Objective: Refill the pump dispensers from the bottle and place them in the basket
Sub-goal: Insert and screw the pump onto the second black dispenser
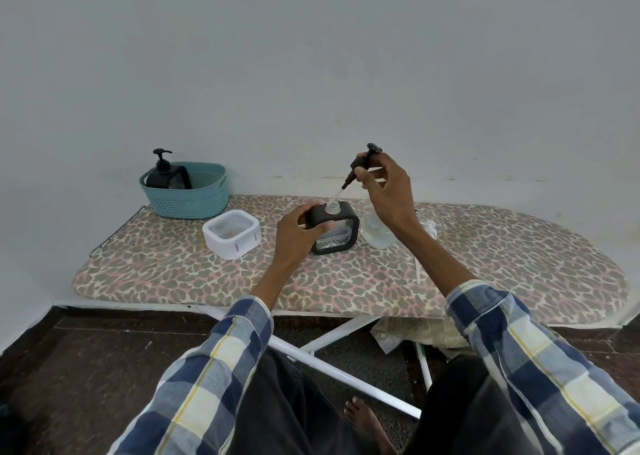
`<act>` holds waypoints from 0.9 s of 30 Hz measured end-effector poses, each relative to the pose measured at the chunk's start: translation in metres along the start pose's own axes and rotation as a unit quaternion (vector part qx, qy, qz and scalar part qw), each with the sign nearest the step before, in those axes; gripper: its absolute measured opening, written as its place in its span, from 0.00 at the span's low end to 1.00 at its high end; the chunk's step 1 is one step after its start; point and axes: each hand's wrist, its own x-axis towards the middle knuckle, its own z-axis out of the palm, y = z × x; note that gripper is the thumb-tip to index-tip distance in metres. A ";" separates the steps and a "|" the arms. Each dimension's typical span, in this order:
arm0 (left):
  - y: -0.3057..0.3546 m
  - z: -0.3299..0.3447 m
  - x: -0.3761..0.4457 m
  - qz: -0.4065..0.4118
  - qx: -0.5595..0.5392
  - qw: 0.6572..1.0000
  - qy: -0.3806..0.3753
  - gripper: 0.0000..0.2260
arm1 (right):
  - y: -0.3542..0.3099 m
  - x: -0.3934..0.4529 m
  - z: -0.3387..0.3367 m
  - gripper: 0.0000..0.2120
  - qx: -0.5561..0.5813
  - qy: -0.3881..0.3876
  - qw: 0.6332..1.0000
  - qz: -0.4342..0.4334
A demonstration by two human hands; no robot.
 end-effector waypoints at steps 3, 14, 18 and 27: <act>-0.003 0.001 -0.001 0.003 0.008 1.000 0.001 0.19 | 0.002 0.001 0.001 0.08 -0.013 -0.001 1.000 -0.002; -0.006 0.000 -0.004 0.044 0.089 0.995 -0.021 0.17 | 0.012 -0.007 0.016 0.11 -0.072 -0.088 0.993 0.011; 0.002 0.000 0.004 0.060 0.123 0.989 -0.048 0.24 | 0.014 -0.007 0.022 0.11 -0.073 -0.105 0.992 0.015; 0.000 0.016 0.009 0.072 0.089 0.993 -0.013 0.18 | 0.026 -0.011 0.029 0.13 -0.127 -0.166 0.978 0.003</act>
